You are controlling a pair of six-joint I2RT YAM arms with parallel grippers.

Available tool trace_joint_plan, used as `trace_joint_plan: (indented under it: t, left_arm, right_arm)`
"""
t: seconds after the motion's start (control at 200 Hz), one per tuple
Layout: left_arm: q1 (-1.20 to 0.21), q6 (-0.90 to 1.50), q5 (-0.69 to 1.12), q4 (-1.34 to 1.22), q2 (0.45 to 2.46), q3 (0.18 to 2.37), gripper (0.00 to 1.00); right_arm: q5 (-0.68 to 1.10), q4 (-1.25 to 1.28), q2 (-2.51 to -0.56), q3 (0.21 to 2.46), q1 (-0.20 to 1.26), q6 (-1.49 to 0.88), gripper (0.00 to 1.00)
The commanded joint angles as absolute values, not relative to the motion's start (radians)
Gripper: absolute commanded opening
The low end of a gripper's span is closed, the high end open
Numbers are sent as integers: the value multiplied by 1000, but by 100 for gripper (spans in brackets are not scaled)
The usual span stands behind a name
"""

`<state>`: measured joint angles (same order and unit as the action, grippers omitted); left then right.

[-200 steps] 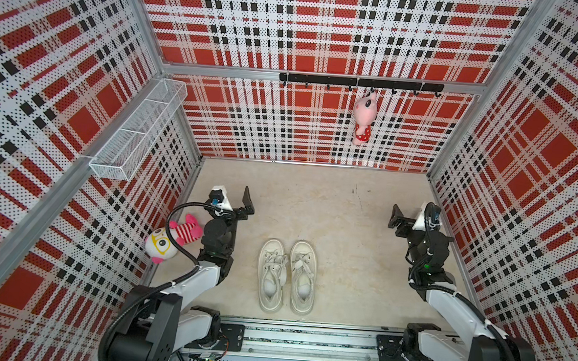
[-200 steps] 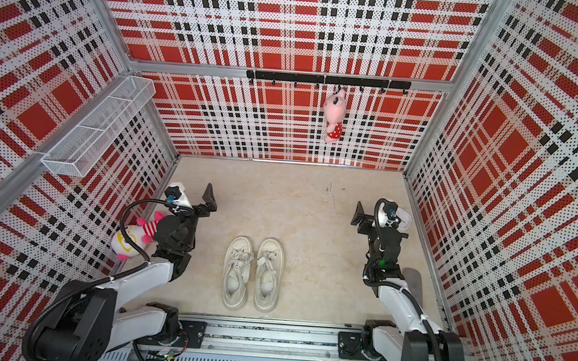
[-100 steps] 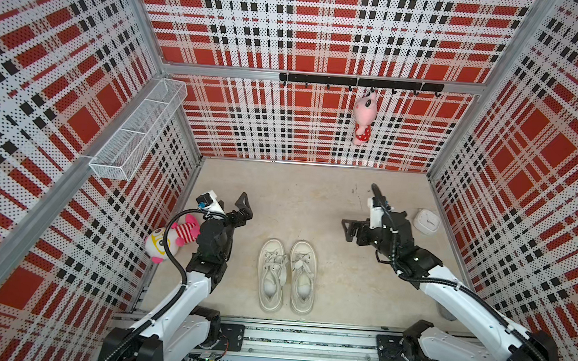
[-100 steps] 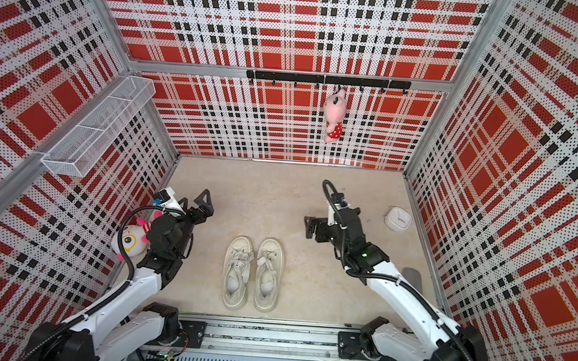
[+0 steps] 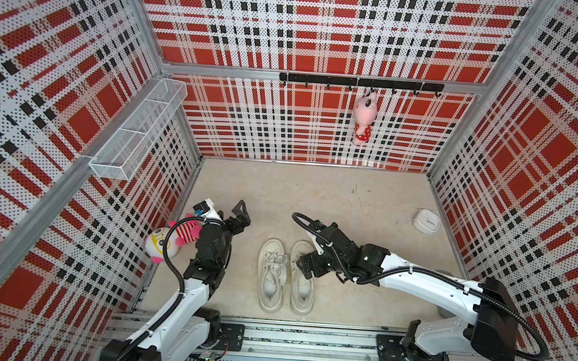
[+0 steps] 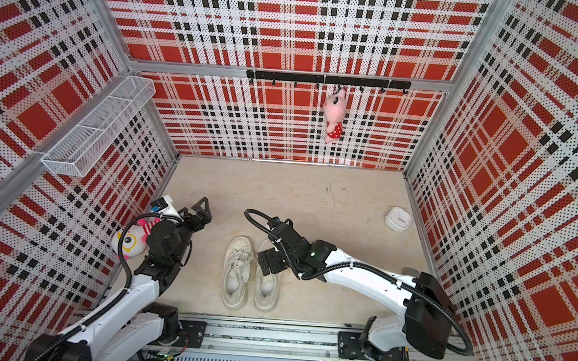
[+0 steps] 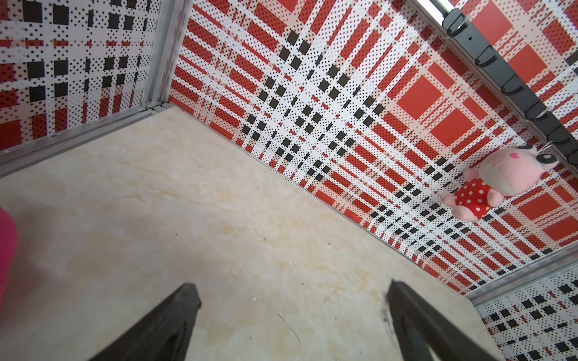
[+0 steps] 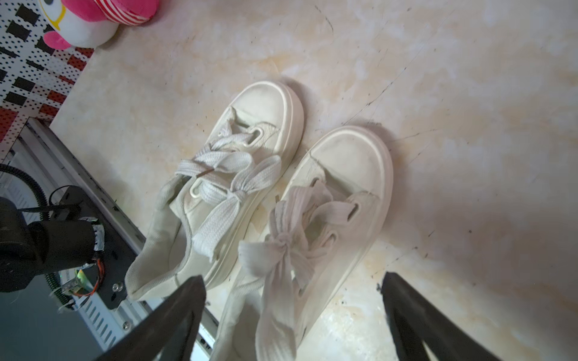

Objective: Remove the insole from the shoe
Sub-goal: Pick up the shoe at the center of the board.

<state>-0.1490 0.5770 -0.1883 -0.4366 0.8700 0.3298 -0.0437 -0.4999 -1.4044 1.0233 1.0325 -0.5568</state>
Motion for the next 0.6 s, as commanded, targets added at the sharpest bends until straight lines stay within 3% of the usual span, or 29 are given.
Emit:
trace_joint_plan:
  t: [0.0, 0.591]
  left_arm:
    - [-141, 580, -196, -436, 860, 321, 98]
    - [-126, 579, -195, -434, 862, 317, 98]
  right_arm:
    - [-32, -564, -1387, 989, 1065, -618, 87]
    - [-181, -504, -1544, 994, 1095, -684, 54]
